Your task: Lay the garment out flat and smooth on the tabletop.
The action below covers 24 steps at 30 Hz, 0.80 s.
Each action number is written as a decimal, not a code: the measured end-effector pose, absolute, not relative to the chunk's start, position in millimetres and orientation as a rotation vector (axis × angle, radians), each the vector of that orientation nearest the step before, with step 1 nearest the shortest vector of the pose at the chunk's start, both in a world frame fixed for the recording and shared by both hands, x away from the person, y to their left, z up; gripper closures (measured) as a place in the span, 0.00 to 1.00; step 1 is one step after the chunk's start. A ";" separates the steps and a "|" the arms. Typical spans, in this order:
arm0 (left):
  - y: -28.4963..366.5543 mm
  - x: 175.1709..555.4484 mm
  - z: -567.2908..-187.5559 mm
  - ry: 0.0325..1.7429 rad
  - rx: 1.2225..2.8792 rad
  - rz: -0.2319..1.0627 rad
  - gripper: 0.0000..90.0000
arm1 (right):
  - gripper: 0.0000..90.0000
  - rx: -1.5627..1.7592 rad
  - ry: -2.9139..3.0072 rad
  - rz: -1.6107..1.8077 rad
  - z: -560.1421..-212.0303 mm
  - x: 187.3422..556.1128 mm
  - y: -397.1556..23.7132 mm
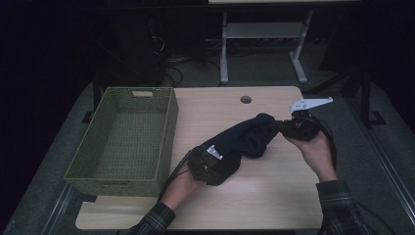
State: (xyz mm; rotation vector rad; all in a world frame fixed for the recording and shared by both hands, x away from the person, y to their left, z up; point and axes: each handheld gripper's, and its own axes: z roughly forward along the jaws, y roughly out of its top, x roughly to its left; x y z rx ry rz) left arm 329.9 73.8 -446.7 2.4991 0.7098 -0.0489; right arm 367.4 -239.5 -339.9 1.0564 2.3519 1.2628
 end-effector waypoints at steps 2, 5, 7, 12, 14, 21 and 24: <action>73.9 330.0 -446.8 0.711 2.498 -0.049 1.00 | 0.91 1.060 2.349 1.263 -336.5 373.2 -238.8; 74.1 330.3 -446.8 0.712 2.496 -0.053 1.00 | 0.91 1.070 2.336 1.270 -331.0 382.3 -236.3; 74.2 330.5 -446.8 0.712 2.496 -0.055 1.00 | 0.91 1.077 2.325 1.275 -327.8 388.9 -234.7; 74.3 330.7 -446.6 0.710 2.500 -0.057 1.00 | 0.91 1.098 2.301 1.258 -319.9 408.8 -228.0; 74.2 330.8 -446.6 0.708 2.500 -0.061 1.00 | 0.91 1.097 2.295 1.241 -316.7 416.1 -224.7; 73.7 330.5 -447.1 0.707 2.496 -0.058 1.00 | 0.91 1.110 2.289 1.180 -307.4 446.0 -208.7; 74.0 331.0 -446.8 0.701 2.503 -0.058 1.00 | 0.91 1.114 2.287 1.174 -308.0 457.4 -202.2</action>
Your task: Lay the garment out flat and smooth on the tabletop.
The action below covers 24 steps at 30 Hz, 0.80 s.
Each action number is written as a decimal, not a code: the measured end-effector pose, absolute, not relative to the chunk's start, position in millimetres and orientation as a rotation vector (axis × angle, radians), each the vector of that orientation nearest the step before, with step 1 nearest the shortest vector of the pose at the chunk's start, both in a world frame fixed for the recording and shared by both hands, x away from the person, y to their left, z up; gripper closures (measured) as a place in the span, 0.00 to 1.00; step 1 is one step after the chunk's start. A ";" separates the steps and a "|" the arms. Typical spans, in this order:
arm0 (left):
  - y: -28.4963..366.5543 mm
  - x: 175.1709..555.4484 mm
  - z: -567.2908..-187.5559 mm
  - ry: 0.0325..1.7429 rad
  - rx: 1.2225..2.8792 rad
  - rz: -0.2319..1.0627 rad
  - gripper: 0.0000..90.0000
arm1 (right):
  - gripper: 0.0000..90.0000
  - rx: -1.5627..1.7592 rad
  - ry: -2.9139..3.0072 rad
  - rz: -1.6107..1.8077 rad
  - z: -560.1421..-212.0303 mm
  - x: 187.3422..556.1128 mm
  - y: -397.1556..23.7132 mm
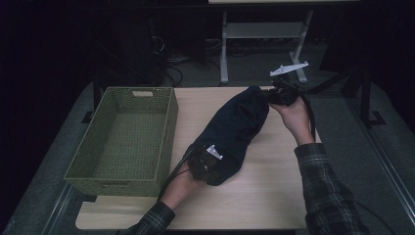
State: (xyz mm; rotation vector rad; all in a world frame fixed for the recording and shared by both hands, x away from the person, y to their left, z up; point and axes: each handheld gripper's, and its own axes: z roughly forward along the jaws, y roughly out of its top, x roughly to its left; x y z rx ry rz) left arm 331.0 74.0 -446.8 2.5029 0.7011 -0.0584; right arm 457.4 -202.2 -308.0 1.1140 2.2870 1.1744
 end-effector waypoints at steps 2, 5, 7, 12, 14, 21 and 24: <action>73.9 330.9 -446.7 0.698 2.504 -0.055 1.00 | 0.91 1.123 2.290 1.170 -310.3 465.3 -197.2; 73.9 330.8 -446.7 0.697 2.505 -0.053 1.00 | 0.91 1.128 2.296 1.149 -316.4 477.9 -189.0; 73.8 330.8 -446.8 0.700 2.504 -0.056 1.00 | 0.91 1.136 2.307 1.136 -322.1 486.3 -183.8; 74.6 331.5 -446.5 0.695 2.509 -0.061 1.00 | 0.91 1.162 2.321 1.119 -339.3 504.5 -171.6; 75.0 331.9 -446.6 0.693 2.509 -0.065 1.00 | 0.90 1.174 2.328 1.124 -348.1 510.8 -168.2; 75.2 332.1 -446.7 0.694 2.509 -0.071 1.00 | 0.79 1.219 2.327 1.144 -370.6 524.1 -161.4; 75.6 332.5 -446.8 0.693 2.508 -0.075 1.00 | 0.65 1.224 2.326 1.142 -374.4 525.5 -160.6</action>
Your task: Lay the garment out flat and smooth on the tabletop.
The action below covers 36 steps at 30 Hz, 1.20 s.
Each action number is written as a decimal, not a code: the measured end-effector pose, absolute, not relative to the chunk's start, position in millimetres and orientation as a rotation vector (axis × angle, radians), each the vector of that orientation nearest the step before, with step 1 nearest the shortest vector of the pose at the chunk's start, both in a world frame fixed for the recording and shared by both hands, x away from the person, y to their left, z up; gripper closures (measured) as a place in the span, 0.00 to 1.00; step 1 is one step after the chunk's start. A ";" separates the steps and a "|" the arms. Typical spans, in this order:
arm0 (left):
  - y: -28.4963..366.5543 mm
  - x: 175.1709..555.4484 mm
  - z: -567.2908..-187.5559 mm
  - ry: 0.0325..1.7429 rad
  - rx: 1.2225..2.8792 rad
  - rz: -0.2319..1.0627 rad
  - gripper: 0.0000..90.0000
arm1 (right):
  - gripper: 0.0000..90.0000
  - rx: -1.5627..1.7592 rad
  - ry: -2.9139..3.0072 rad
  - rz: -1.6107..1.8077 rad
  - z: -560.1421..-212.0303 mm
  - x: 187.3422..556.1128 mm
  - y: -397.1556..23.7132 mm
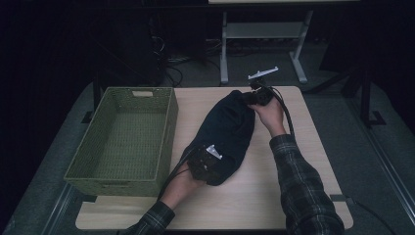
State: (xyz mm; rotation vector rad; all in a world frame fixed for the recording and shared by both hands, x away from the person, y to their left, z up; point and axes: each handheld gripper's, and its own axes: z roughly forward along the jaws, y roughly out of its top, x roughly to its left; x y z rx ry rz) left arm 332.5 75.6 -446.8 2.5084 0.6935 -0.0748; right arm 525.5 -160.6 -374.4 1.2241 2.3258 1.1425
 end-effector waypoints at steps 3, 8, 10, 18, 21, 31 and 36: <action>75.4 332.5 -447.0 0.699 2.502 -0.080 1.00 | 0.58 1.228 2.305 1.168 -373.0 523.2 -164.6; 75.2 332.6 -447.2 0.705 2.497 -0.084 1.00 | 0.59 1.227 2.285 1.208 -365.8 512.2 -175.2; 75.5 332.9 -447.4 0.706 2.494 -0.088 1.00 | 0.62 1.225 2.302 1.198 -363.3 506.5 -177.9; 77.0 334.8 -447.9 0.706 2.492 -0.105 1.00 | 0.79 1.201 2.307 1.240 -359.2 470.5 -187.6; 77.2 335.1 -447.8 0.701 2.494 -0.101 1.00 | 0.88 1.194 2.318 1.219 -362.3 456.6 -189.2; 77.0 334.7 -448.1 0.703 2.486 -0.097 1.00 | 1.00 1.100 2.375 1.178 -381.0 411.8 -187.4; 77.5 335.2 -448.3 0.704 2.485 -0.101 1.00 | 1.00 1.098 2.392 1.225 -396.8 392.4 -186.4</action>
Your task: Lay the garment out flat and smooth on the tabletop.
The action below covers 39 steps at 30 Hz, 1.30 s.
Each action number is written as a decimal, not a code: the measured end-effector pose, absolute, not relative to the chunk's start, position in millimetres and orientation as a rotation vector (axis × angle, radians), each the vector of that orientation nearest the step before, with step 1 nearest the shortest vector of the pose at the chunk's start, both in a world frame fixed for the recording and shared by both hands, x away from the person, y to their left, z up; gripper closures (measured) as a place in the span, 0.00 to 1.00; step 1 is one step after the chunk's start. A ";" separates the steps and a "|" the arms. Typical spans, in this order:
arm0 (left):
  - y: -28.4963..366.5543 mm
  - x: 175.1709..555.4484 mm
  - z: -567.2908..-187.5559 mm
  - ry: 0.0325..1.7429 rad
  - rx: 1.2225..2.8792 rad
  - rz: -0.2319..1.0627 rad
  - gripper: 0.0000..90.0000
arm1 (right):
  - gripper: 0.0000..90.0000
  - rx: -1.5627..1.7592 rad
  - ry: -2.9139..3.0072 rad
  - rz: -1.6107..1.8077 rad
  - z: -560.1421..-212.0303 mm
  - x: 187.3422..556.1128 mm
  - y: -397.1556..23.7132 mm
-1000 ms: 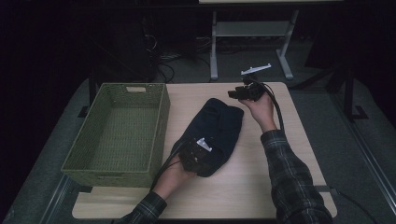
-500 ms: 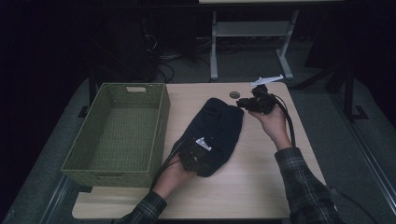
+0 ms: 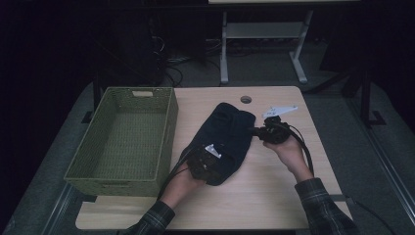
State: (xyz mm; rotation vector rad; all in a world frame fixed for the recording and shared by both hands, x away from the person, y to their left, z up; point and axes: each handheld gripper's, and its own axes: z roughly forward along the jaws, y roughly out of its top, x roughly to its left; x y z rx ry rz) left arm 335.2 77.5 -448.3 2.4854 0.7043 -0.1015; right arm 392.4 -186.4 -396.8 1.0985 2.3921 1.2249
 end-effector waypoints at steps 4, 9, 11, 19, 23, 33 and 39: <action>77.2 334.7 -448.3 0.706 2.483 -0.100 1.00 | 1.00 1.069 2.425 1.233 -408.8 381.1 -184.5; 77.9 334.8 -448.2 0.702 2.491 -0.102 1.00 | 1.00 1.055 2.469 1.236 -430.9 368.1 -176.4; 78.0 334.8 -448.2 0.702 2.491 -0.101 1.00 | 1.00 1.061 2.486 1.242 -440.1 362.3 -171.3; 78.2 334.4 -448.3 0.706 2.487 -0.099 1.00 | 1.00 1.043 2.540 1.212 -458.2 358.4 -155.6; 77.9 333.8 -448.4 0.707 2.485 -0.095 1.00 | 1.00 1.042 2.562 1.167 -466.9 359.2 -151.2; 76.5 335.6 -443.4 0.698 2.507 -0.090 0.93 | 1.00 1.041 2.565 1.145 -471.8 358.7 -150.3; 74.6 339.4 -434.5 0.700 2.489 -0.076 0.98 | 1.00 1.018 2.567 1.144 -472.2 359.1 -151.6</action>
